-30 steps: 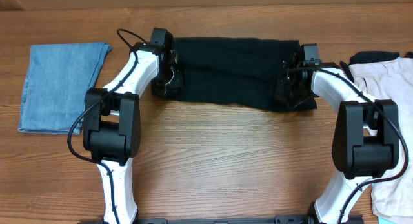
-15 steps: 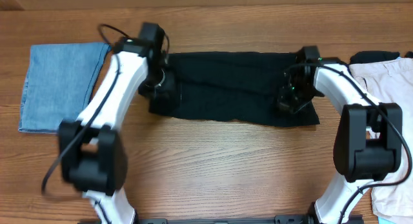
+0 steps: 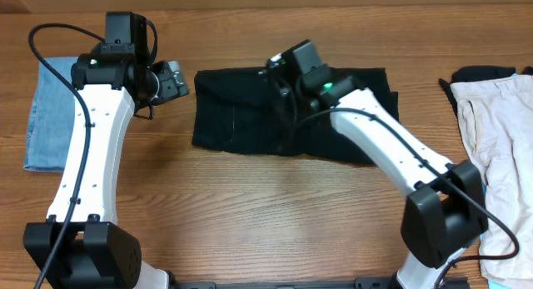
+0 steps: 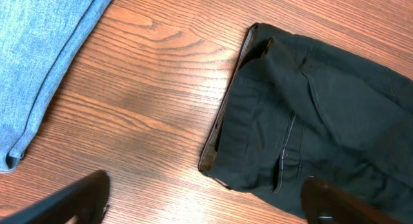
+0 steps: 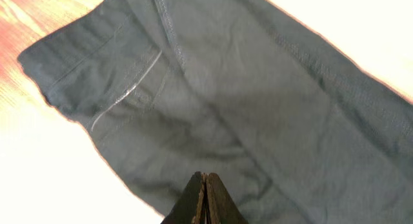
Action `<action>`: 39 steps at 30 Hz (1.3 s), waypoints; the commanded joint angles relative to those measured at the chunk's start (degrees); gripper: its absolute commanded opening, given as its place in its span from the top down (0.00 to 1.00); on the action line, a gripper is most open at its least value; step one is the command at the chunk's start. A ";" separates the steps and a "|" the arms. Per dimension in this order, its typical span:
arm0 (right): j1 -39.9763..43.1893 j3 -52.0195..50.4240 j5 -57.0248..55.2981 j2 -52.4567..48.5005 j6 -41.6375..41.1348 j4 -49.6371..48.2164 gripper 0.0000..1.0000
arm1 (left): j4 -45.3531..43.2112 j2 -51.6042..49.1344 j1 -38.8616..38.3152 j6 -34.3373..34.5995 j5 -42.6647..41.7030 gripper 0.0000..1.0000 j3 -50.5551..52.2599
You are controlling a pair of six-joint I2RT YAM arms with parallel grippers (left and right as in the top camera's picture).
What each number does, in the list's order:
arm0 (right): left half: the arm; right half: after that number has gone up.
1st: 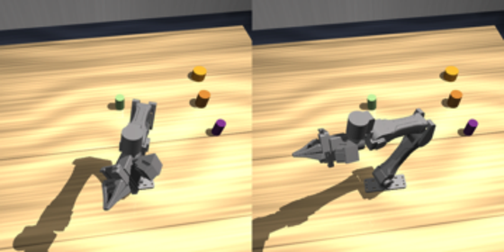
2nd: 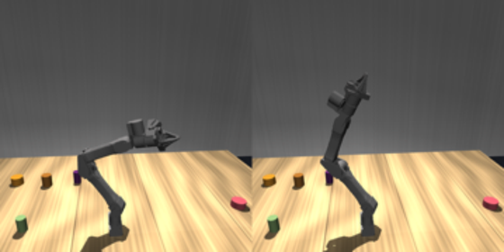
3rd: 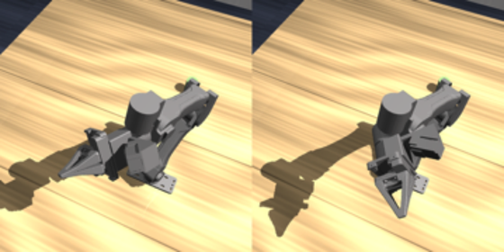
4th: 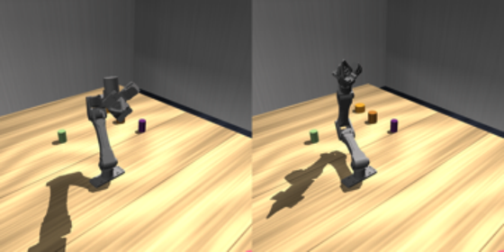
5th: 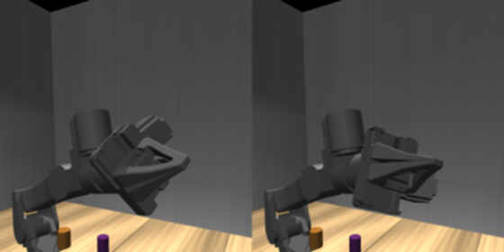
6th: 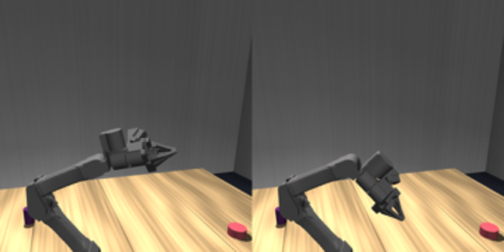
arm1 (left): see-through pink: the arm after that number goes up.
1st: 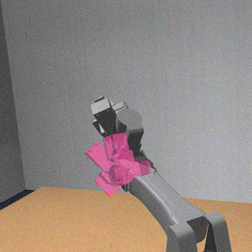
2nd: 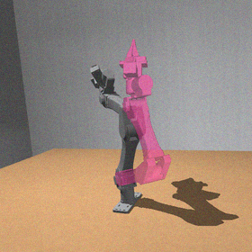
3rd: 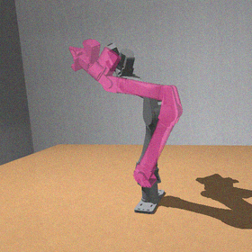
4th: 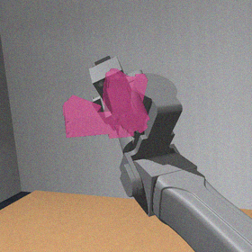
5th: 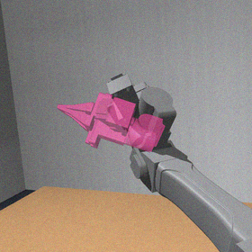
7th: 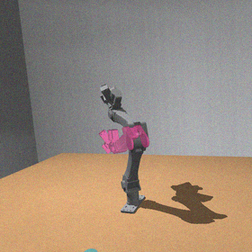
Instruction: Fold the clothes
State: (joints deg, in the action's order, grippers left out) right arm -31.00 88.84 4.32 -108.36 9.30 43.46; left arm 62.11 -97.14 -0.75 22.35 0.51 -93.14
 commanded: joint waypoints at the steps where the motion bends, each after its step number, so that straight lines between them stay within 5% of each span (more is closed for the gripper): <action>1: -0.15 0.76 -3.58 -4.66 3.04 -1.42 0.96 | 0.04 -0.07 0.09 -0.07 0.55 0.00 -0.39; 20: 0.46 0.76 -2.16 -15.21 7.80 -8.57 0.96 | 0.04 -0.07 0.09 -0.07 0.52 0.00 -0.39; 32: 7.96 2.01 -9.22 -15.19 3.10 -35.34 0.96 | 0.04 -0.07 0.09 -0.07 0.52 0.00 -0.39; 37: 8.92 5.18 -9.16 -8.33 -5.07 -25.59 0.96 | 0.04 -0.07 0.07 -0.07 0.52 0.00 -0.39; 39: 8.90 5.42 -5.05 -0.52 -4.96 -12.00 0.96 | 0.04 -0.07 0.07 -0.07 0.52 0.00 -0.39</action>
State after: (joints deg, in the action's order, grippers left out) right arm -22.15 92.03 -4.14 -120.27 6.81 23.29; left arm 62.17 -97.14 -0.75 22.37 0.54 -93.14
